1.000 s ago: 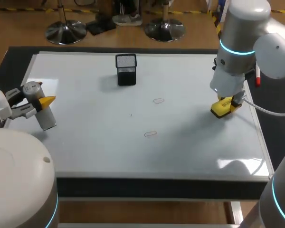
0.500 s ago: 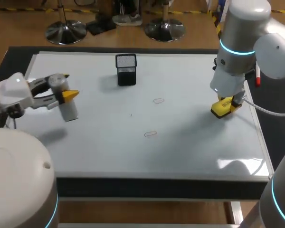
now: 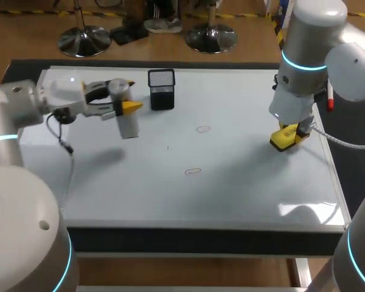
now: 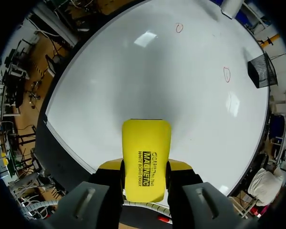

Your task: Pick up the inspection probe, press it on each red-marked spot on the whiteboard one by one, put down the probe, pick up the eraser, and wipe off all the red marks.

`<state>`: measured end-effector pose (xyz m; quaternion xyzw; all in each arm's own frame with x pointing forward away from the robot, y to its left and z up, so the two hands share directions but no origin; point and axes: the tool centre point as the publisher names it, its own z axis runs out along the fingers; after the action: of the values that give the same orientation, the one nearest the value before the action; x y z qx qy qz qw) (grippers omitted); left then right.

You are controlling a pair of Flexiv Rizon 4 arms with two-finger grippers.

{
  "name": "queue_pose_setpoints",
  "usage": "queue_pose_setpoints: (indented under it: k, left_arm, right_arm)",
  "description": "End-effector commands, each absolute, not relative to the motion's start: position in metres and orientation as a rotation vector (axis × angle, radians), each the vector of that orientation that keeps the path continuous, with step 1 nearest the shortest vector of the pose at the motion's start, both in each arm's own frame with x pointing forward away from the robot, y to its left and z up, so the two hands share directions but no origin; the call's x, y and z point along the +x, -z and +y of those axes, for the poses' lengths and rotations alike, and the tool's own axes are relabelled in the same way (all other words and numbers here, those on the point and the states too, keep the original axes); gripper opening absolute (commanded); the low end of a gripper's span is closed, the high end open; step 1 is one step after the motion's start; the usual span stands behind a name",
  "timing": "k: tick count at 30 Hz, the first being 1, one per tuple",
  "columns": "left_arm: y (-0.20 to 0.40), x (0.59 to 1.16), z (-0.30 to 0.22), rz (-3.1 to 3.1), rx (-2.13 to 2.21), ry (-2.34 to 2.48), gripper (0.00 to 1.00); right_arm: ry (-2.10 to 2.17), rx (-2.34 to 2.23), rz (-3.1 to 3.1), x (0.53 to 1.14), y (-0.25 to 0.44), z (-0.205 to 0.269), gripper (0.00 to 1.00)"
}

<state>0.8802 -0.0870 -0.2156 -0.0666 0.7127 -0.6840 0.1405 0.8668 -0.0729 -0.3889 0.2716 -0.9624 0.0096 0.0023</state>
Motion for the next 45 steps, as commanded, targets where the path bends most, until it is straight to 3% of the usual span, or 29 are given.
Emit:
queue_pose_setpoints:
  k: [1,27,45]
  left_arm:
    - [0.221,0.91,-0.136,2.12,-0.104,2.026,0.0]
    - [0.248,0.939,-0.25,2.252,0.084,2.138,0.0]
    - [0.262,0.941,-0.277,2.276,0.132,2.178,0.0]
  right_arm:
    - [-0.033,0.854,-3.018,0.867,0.388,-0.073,0.0]
    - [-0.033,0.854,-3.018,0.867,0.388,-0.073,0.0]
    - [-0.033,0.854,-3.018,0.867,0.388,-0.073,0.0]
